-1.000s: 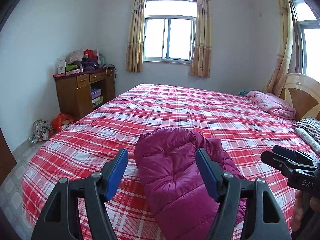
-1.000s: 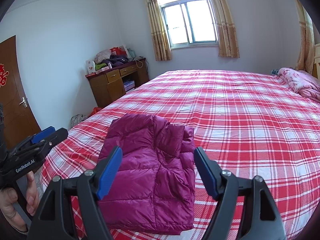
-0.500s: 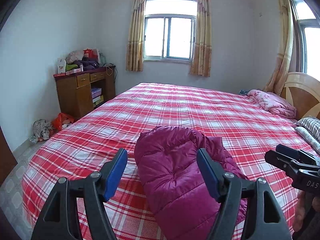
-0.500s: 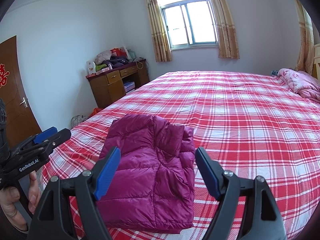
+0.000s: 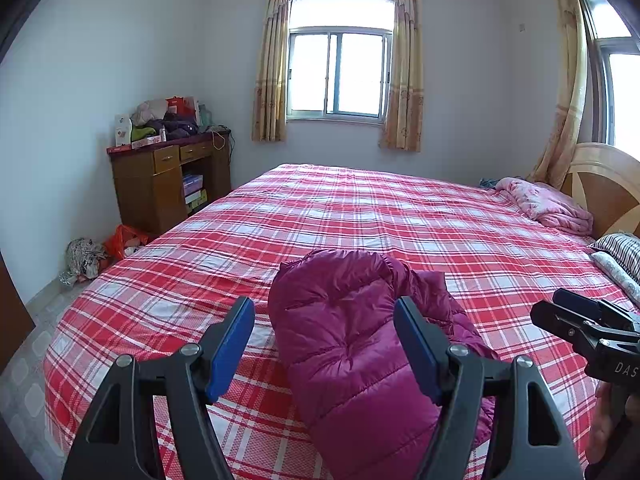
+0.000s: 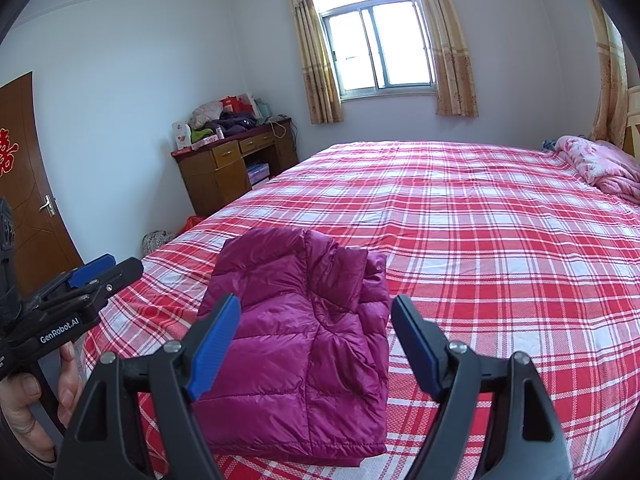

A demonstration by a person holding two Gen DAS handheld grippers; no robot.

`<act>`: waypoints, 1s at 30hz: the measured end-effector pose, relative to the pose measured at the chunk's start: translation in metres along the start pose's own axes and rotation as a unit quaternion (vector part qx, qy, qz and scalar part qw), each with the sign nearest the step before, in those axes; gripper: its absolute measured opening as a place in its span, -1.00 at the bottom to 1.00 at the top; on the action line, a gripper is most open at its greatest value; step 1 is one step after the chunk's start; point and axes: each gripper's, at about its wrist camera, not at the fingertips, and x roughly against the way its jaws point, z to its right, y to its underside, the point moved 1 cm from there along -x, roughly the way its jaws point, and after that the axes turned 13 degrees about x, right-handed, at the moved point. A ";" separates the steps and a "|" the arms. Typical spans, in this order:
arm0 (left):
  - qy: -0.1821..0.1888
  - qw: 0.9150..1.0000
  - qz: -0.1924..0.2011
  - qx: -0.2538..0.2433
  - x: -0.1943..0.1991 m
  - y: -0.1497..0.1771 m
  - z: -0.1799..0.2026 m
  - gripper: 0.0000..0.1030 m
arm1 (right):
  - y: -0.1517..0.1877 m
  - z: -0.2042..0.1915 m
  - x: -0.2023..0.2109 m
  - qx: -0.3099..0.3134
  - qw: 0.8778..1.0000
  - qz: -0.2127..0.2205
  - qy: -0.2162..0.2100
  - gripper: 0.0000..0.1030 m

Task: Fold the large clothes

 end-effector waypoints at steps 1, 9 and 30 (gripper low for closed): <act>0.000 1.000 0.000 0.000 0.000 0.000 0.000 0.41 | 0.000 0.000 0.000 0.000 1.000 0.000 0.000 0.56; 0.000 1.000 -0.004 0.000 -0.001 0.002 0.001 0.41 | 0.001 0.000 0.000 -0.002 1.000 0.000 -0.001 0.57; -0.019 1.000 -0.014 0.008 -0.009 0.003 -0.003 0.51 | 0.000 -0.001 -0.003 0.001 1.000 -0.003 -0.002 0.57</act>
